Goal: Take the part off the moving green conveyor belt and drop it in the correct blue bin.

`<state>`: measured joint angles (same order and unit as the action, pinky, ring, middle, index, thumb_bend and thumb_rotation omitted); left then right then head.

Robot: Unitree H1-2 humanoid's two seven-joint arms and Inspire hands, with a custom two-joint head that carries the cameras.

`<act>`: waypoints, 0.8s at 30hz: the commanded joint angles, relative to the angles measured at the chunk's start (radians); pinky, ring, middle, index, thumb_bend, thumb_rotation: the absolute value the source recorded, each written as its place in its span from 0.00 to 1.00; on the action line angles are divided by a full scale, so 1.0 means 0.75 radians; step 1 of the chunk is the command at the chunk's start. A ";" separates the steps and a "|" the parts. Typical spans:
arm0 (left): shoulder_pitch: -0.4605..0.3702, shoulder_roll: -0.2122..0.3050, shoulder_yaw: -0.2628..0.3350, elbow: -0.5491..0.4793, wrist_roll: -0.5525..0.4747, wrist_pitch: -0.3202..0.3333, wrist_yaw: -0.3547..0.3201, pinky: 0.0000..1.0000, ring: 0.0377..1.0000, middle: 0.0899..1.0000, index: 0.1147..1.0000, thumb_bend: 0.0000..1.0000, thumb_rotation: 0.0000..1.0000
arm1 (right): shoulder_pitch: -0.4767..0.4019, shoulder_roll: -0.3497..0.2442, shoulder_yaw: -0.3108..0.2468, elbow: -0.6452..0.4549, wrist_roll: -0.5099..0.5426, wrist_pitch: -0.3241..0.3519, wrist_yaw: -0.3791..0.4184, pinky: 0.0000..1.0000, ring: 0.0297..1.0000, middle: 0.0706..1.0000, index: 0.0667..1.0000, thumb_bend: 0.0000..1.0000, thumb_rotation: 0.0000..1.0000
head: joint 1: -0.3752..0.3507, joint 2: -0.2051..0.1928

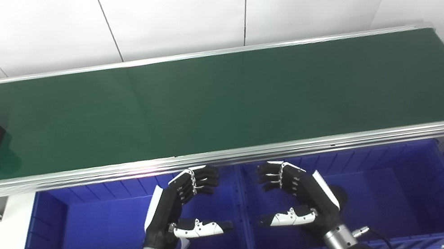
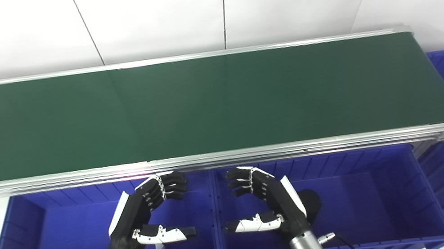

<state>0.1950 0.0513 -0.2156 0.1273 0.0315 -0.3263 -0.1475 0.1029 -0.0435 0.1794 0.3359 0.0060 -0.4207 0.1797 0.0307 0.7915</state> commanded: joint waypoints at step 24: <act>-0.034 0.000 0.011 0.005 0.005 -0.068 -0.033 0.69 0.71 0.72 0.67 0.91 0.05 | 0.000 0.010 -0.015 -0.023 0.048 -0.065 0.045 0.65 0.70 0.71 0.69 0.94 0.21 | -0.005 -0.017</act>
<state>0.1886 0.0526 -0.2058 0.1527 0.0444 -0.3485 -0.1654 0.1064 -0.0439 0.1743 0.3362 0.0280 -0.4207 0.2014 0.0261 0.7777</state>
